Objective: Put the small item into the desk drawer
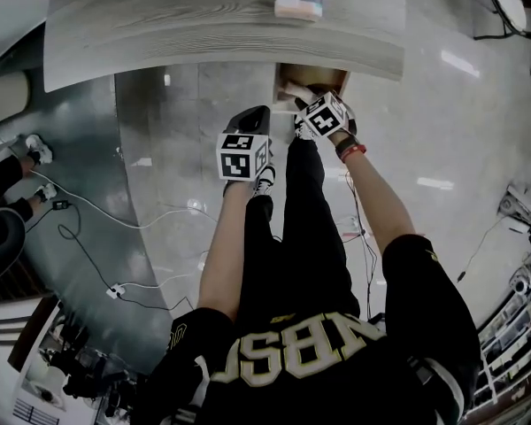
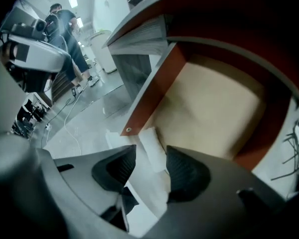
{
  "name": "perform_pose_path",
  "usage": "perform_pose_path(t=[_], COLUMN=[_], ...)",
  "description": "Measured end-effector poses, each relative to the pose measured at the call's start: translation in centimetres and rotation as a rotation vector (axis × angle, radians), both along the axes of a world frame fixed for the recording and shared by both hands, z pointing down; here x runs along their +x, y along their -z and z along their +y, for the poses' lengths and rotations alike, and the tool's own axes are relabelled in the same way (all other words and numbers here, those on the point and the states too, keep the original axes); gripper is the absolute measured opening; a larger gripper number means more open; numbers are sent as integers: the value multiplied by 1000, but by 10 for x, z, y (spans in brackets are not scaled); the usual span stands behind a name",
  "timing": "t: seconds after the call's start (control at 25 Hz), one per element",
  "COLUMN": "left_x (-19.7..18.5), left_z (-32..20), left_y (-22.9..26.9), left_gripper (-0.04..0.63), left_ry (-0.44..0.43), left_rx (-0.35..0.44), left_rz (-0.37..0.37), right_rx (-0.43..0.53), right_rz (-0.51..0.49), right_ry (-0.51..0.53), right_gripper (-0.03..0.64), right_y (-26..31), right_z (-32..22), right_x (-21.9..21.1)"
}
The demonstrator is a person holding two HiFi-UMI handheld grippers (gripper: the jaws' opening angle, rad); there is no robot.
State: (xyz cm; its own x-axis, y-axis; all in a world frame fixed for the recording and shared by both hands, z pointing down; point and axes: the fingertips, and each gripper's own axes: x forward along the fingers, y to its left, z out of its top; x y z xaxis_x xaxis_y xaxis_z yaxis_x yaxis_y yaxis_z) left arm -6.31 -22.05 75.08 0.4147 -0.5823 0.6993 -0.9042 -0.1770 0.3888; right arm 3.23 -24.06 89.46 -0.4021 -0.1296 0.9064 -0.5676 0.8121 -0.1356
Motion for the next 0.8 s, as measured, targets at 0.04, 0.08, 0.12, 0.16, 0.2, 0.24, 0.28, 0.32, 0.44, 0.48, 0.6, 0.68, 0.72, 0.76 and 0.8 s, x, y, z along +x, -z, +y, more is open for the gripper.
perform_pose_path(t=[0.04, 0.08, 0.12, 0.16, 0.2, 0.24, 0.28, 0.32, 0.44, 0.48, 0.6, 0.68, 0.72, 0.76, 0.8], left_x=[1, 2, 3, 4, 4, 4, 4, 5, 6, 6, 4, 1, 0, -2, -3], left_z=[1, 2, 3, 6, 9, 11, 14, 16, 23, 25, 33, 35, 36, 36, 36], left_y=[4, 7, 11, 16, 21, 26, 33, 39, 57, 63, 82, 97, 104, 113, 123], left_gripper=[14, 14, 14, 14, 14, 14, 14, 14, 14, 14, 14, 14, 14, 14, 14], left_ry=[-7, -13, -18, -21, -22, -23, -25, -29, -48, -54, -64, -64, -63, -62, -61], left_rx=[6, 12, 18, 25, 31, 38, 46, 56, 92, 102, 135, 159, 174, 190, 209], left_rz=[-1, -2, -1, 1, 3, 5, 5, 5, 1, 0, 5, 5, 4, 3, 2], right_rx=[5, 9, 12, 17, 24, 33, 43, 54, 100, 120, 174, 199, 211, 225, 242], right_rz=[-8, -17, -27, -38, -51, -66, -81, -97, -148, -164, -199, -224, -237, -250, -261], right_ry=[-22, -46, -70, -93, -115, -138, -163, -193, -303, -334, -399, -431, -448, -465, -482], right_gripper=[195, 197, 198, 198, 198, 198, 196, 195, 183, 181, 175, 165, 161, 156, 149], right_y=[8, 17, 25, 35, 45, 57, 69, 81, 118, 131, 169, 192, 203, 214, 225], right_z=[0, 1, 4, 7, 10, 13, 16, 17, 18, 18, 22, 27, 29, 31, 33], right_x=[3, 6, 9, 11, 13, 14, 16, 19, 30, 33, 39, 41, 42, 44, 47])
